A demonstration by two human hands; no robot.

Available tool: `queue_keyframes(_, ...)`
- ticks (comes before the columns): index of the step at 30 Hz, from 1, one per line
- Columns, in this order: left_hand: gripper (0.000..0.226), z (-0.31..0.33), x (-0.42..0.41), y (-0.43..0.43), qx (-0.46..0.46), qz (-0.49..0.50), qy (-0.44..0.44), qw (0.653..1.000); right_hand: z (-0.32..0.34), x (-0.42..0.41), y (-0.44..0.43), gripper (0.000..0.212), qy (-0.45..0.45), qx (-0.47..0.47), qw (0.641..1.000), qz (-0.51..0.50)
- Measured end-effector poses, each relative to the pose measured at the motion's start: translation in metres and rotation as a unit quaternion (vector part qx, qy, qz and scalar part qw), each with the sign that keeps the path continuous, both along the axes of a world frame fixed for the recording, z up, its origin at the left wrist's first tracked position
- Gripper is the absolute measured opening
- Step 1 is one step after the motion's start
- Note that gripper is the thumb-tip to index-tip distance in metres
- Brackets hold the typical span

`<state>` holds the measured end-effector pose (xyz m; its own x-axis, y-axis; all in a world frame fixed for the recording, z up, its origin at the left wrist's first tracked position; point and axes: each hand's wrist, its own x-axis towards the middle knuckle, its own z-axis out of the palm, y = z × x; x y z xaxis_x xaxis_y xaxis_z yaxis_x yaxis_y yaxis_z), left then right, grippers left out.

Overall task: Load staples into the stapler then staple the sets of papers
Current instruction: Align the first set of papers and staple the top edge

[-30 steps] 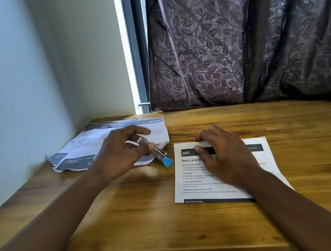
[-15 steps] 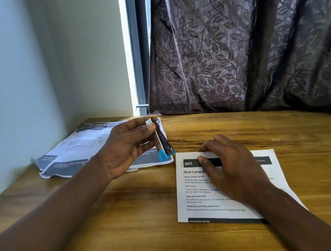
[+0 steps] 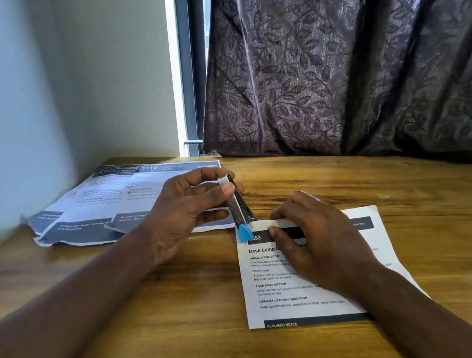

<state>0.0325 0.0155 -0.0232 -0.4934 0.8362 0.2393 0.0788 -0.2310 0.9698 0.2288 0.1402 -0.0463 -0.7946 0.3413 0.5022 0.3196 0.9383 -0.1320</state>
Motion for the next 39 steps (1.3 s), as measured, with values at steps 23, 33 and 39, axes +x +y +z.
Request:
queue_keyframes(23, 0.031, -0.002, 0.018, 0.008, -0.026, -0.009, 0.048, 0.998, 0.0, -0.001, -0.007, 0.035, -0.004, -0.031, 0.999, 0.037)
queue_keyframes(33, 0.029, -0.003, 0.02, 0.009, -0.024, -0.029, 0.074, 0.997, 0.001, 0.001, -0.007, 0.042, 0.009, -0.072, 0.994, 0.077)
queue_keyframes(39, 0.027, -0.004, 0.02, 0.011, -0.017, -0.015, 0.086, 0.996, 0.0, 0.0, -0.005, 0.046, 0.053, -0.18, 0.976, 0.107)
